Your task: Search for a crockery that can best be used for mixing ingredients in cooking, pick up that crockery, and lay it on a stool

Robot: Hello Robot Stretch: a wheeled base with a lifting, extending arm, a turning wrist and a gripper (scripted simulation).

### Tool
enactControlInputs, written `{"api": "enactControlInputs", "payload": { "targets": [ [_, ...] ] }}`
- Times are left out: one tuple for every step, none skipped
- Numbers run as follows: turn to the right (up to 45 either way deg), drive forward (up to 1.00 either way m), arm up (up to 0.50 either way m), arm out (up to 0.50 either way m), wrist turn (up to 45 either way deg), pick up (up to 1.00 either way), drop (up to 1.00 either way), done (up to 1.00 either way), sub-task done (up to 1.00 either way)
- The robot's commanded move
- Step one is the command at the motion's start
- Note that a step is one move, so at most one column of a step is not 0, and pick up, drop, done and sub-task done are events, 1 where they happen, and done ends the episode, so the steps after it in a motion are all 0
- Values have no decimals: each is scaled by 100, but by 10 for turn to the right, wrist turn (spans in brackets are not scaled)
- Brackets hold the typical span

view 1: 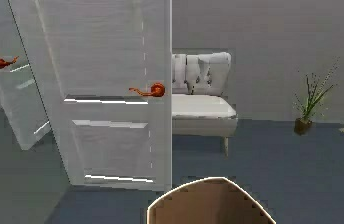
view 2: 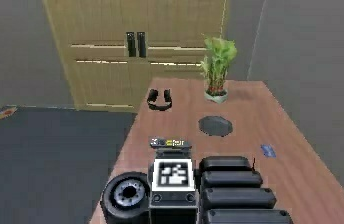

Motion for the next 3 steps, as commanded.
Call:
{"api": "enactControlInputs", "payload": {
  "targets": [
    [-120, 0, 0, 0, 0, 0, 0, 0, 0],
    [0, 25, 0, 0, 0, 0, 0, 0, 0],
    [-270, 0, 0, 0, 0, 0, 0, 0, 0]
  ]
}}
